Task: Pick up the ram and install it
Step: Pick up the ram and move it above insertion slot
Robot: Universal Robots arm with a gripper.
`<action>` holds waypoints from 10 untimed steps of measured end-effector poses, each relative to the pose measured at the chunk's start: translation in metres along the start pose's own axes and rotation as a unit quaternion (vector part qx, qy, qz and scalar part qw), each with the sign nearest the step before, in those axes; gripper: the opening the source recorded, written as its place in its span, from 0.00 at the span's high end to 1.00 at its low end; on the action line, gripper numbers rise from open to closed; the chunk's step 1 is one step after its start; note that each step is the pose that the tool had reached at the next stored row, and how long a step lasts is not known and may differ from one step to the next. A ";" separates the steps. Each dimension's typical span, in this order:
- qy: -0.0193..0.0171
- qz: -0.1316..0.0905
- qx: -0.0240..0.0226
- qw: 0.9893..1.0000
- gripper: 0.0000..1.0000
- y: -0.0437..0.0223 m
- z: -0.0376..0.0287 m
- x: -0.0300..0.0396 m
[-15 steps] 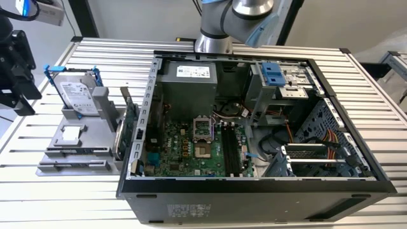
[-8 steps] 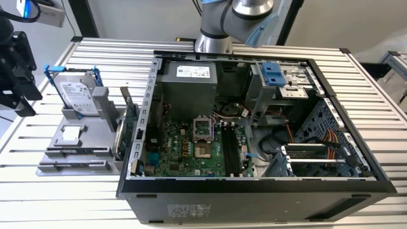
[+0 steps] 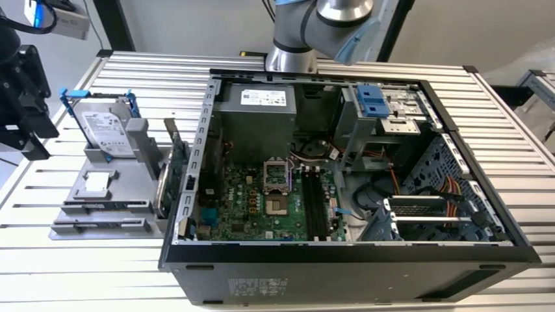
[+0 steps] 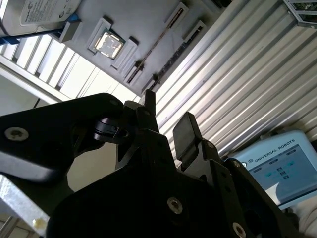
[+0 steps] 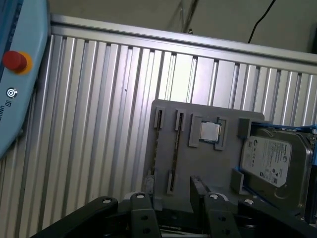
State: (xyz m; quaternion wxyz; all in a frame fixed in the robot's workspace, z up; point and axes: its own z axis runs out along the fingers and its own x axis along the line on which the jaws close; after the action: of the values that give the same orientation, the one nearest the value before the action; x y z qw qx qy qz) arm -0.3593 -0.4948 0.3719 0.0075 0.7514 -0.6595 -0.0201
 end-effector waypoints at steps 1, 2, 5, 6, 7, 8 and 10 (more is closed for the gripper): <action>0.000 0.000 0.000 1.000 0.00 0.0000 0.0004 0.0000; 0.000 0.000 0.000 1.000 0.00 0.0000 0.0008 0.0000; 0.000 0.000 0.000 1.000 0.00 -0.0001 0.0021 0.0000; 0.000 0.000 0.000 1.000 0.00 -0.0001 0.0029 0.0001; 0.000 0.000 0.000 1.000 0.00 -0.0001 0.0034 0.0001; 0.000 0.000 0.000 1.000 0.00 -0.0002 0.0037 0.0001; 0.000 0.000 0.000 1.000 0.00 -0.0002 0.0050 0.0001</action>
State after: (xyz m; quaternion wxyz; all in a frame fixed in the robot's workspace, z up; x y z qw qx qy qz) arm -0.3593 -0.4948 0.3668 0.0074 0.7514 -0.6595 -0.0201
